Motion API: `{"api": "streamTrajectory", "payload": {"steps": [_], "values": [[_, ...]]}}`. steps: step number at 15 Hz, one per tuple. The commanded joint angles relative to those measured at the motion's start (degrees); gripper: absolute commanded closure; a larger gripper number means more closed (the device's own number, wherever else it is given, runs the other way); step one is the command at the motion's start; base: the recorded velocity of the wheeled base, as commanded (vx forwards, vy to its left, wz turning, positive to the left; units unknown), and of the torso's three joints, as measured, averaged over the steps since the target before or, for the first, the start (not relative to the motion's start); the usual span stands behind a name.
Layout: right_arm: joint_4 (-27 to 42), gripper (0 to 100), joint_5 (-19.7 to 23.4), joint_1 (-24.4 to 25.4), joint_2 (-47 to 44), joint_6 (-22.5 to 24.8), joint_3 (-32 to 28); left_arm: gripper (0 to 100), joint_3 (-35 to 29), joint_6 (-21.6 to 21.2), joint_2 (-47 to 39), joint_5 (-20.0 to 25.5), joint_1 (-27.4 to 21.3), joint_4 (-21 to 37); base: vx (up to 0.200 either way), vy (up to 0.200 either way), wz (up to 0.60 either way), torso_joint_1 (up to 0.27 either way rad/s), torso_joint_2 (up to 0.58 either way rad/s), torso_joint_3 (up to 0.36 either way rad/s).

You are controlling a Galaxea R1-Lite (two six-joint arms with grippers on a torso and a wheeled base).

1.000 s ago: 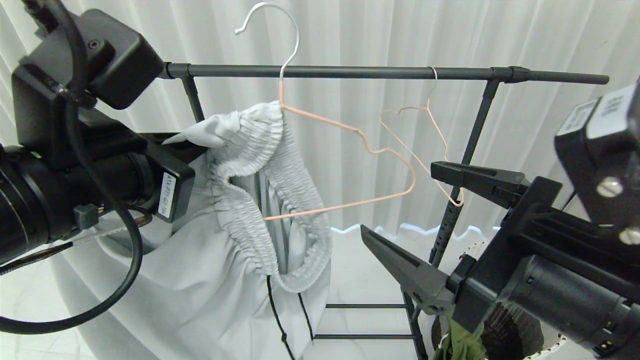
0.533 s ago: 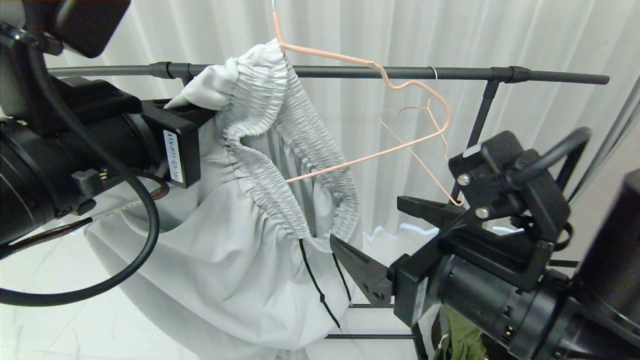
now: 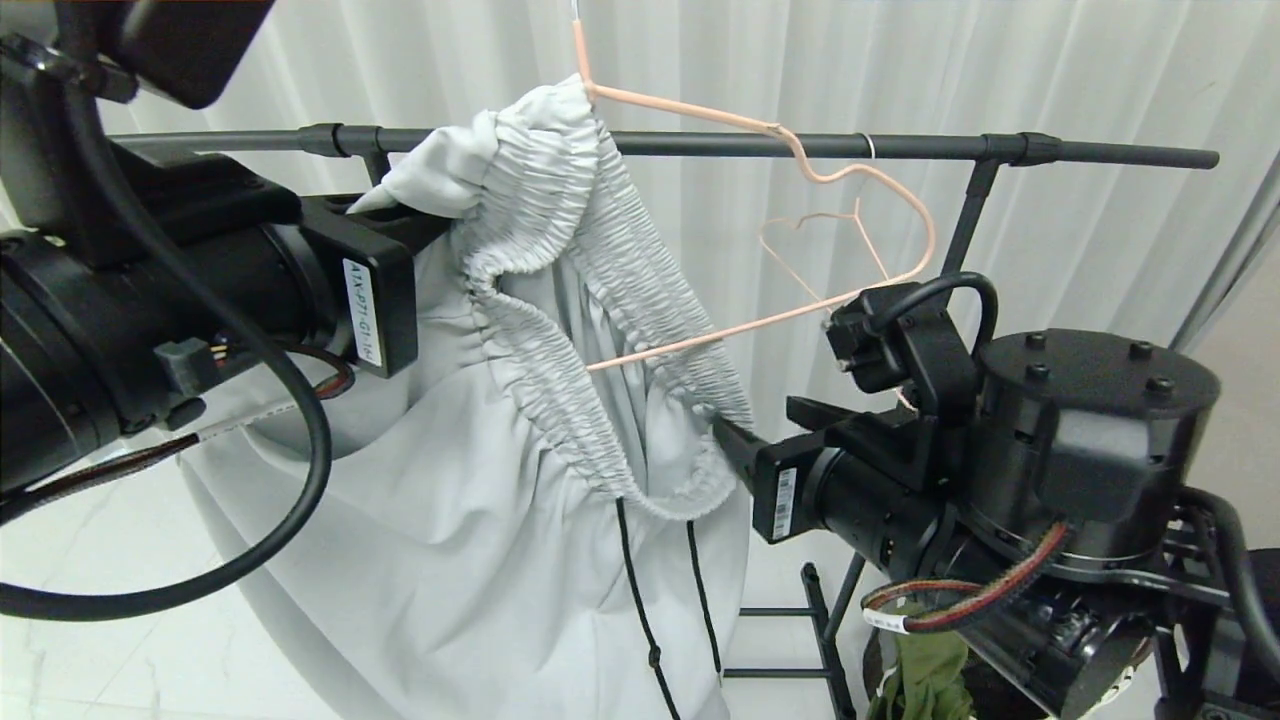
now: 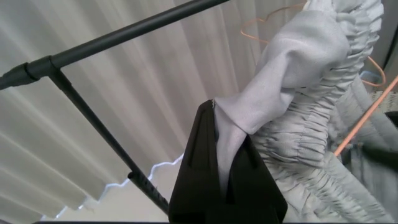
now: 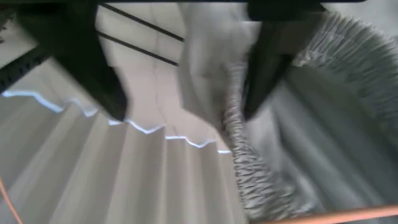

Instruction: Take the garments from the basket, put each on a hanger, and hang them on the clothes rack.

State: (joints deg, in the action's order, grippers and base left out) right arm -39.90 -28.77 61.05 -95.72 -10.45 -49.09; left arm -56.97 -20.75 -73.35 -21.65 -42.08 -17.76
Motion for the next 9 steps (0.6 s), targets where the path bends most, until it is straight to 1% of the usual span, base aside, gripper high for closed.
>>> {"api": "streamTrajectory", "payload": {"steps": [1, 3, 4, 5, 6, 8, 9], "values": [[0.0, 100, -0.41, -1.9, -0.52, 0.08, -0.04, 100, 0.19, -0.08, -0.21, -0.06, 0.07, -0.34, 0.0, 0.0, 0.0, 0.0, 0.0, 0.0], [0.0, 100, -1.29, -4.8, 0.01, 0.16, -0.04, 100, 0.63, -1.14, -0.21, -0.5, 0.51, -0.34, 0.0, 0.0, 0.0, 0.0, 0.0, 0.0], [0.0, 100, -1.73, -6.21, 0.45, 0.16, -0.04, 100, 0.98, -2.89, -0.21, -0.5, 0.69, -0.34, 0.0, 0.0, 0.0, 0.0, 0.0, 0.0], [0.0, 100, -2.26, -8.4, 0.97, 0.16, 0.05, 100, 1.42, -5.97, -0.21, -0.5, 0.86, -0.34, 0.0, 0.0, 0.0, 0.0, 0.0, 0.0], [0.0, 100, -1.99, -11.39, 1.77, 0.6, -0.04, 100, 1.68, -8.08, -0.39, -0.5, 1.74, -0.34, 0.0, 0.0, 0.0, 0.0, 0.0, 0.0], [0.0, 100, -1.73, -15.08, 2.38, 1.83, -0.13, 100, 1.77, -9.31, -0.65, -0.5, 2.97, -0.43, 0.0, 0.0, 0.0, 0.0, 0.0, 0.0], [0.0, 100, -1.73, -15.7, 2.38, 2.1, -0.13, 100, 1.86, -10.1, -0.65, -0.5, 3.32, -0.43, 0.0, 0.0, 0.0, 0.0, 0.0, 0.0]]}}
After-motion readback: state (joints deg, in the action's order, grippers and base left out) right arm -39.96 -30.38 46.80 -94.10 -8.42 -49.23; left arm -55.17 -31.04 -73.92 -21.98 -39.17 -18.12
